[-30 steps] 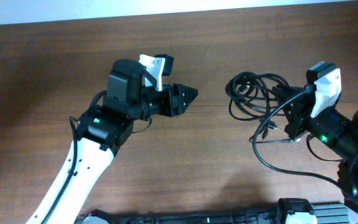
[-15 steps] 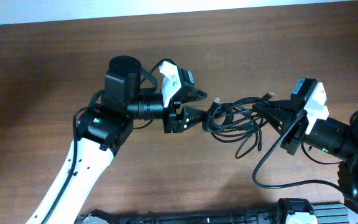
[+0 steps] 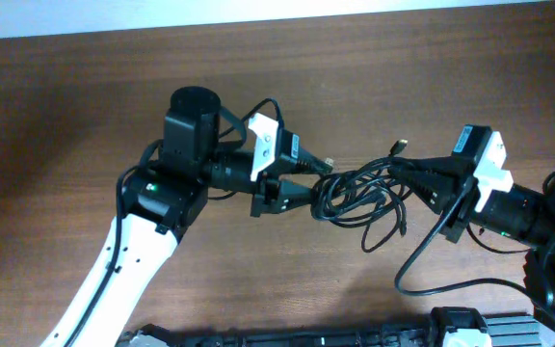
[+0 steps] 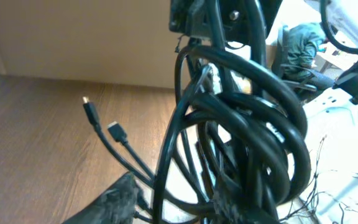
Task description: Untangle cables
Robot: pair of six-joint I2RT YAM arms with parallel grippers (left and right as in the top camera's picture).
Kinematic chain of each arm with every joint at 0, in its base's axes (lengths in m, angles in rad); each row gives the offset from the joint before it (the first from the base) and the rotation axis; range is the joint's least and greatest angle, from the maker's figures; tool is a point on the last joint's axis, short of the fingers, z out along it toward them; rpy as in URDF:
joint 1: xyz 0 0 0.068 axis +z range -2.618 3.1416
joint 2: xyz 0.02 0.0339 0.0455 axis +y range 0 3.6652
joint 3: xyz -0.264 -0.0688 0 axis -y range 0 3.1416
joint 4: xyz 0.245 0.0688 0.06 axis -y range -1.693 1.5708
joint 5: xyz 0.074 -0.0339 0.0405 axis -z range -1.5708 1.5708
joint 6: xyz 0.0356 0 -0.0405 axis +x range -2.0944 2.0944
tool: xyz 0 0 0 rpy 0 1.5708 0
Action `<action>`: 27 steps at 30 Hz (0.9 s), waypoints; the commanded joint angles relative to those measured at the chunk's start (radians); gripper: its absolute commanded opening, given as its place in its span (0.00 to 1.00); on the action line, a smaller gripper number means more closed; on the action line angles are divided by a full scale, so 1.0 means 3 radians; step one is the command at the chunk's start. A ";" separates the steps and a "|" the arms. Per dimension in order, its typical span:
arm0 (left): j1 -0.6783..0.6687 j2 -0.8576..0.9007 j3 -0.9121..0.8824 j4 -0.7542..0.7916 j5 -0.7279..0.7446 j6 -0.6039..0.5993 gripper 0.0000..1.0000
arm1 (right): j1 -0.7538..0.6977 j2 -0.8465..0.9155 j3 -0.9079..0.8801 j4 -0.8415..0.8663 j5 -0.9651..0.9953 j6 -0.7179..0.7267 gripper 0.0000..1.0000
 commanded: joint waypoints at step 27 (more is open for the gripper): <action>0.0554 0.0004 0.0003 0.0088 -0.1818 -0.3824 0.00 | -0.0009 -0.0036 0.0061 0.0004 -0.0253 0.0107 0.04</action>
